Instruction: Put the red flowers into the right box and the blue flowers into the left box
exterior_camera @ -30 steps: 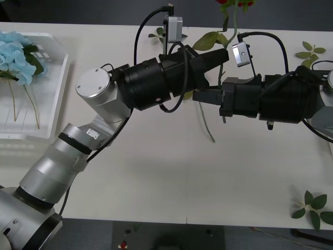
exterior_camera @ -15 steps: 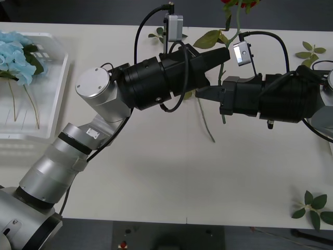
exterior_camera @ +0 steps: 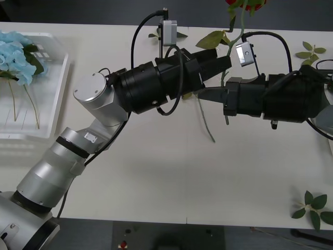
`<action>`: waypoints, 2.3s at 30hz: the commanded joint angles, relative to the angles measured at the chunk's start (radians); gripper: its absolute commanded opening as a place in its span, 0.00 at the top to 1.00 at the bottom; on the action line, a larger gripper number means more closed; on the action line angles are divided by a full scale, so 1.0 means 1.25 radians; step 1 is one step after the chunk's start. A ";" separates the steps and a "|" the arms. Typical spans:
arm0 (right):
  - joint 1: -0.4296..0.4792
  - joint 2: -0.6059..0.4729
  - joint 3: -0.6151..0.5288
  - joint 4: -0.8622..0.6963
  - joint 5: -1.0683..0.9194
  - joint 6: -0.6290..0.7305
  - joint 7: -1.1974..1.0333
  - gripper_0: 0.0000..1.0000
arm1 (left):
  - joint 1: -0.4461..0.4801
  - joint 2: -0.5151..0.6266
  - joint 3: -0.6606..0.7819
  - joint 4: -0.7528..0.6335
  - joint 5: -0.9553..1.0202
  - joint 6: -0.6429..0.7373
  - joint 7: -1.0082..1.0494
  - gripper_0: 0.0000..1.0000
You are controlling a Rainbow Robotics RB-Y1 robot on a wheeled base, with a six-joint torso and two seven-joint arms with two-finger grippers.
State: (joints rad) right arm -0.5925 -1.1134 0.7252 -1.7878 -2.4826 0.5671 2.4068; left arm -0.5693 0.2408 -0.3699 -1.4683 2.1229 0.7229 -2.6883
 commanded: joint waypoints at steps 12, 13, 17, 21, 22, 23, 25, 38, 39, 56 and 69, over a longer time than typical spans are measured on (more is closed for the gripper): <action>-0.013 -0.143 -0.173 0.267 -0.049 0.348 -0.025 1.00 | 0.014 0.099 0.075 -0.064 0.160 0.022 -0.014 0.00; -0.013 -0.145 -0.195 0.302 -0.041 0.378 -0.026 1.00 | 0.014 0.117 0.090 -0.072 0.185 0.025 -0.014 0.00; -0.014 -0.151 -0.300 0.421 0.069 0.486 -0.026 1.00 | 0.014 0.195 0.139 -0.087 0.223 0.027 -0.014 0.00; -0.018 -0.166 -0.391 0.490 0.186 0.575 -0.027 1.00 | 0.015 0.298 0.152 -0.076 0.199 0.024 -0.014 0.00; -0.018 -0.175 -0.427 0.517 0.232 0.610 -0.027 1.00 | 0.022 0.341 0.162 -0.070 0.195 0.025 -0.014 0.00; -0.017 -0.178 -0.439 0.528 0.250 0.623 -0.028 1.00 | 0.026 0.357 0.166 -0.068 0.195 0.027 -0.014 0.00; -0.018 -0.195 -0.489 0.572 0.321 0.672 -0.029 1.00 | 0.046 0.425 0.181 -0.060 0.193 0.032 -0.014 0.00; -0.017 -0.205 -0.683 0.856 0.750 0.683 -0.029 1.00 | 0.135 0.557 0.281 -0.060 0.020 0.251 -0.014 0.00; -0.017 -0.197 -0.696 0.873 0.792 0.663 -0.027 1.00 | 0.135 0.557 0.290 -0.059 0.037 0.294 -0.014 0.00; 0.036 0.008 -0.769 0.920 1.145 0.337 -0.049 1.00 | 0.129 0.531 0.217 -0.081 0.216 0.638 -0.014 0.00; 0.087 0.081 -0.769 0.920 1.210 0.181 -0.109 1.00 | 0.103 0.496 0.160 -0.095 0.254 0.682 -0.014 0.00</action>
State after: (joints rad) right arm -0.4713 -0.9941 -0.2224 -0.6238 -0.9762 0.7992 2.2904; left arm -0.4065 0.8502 -0.1656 -1.5488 2.4337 1.5695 -2.6883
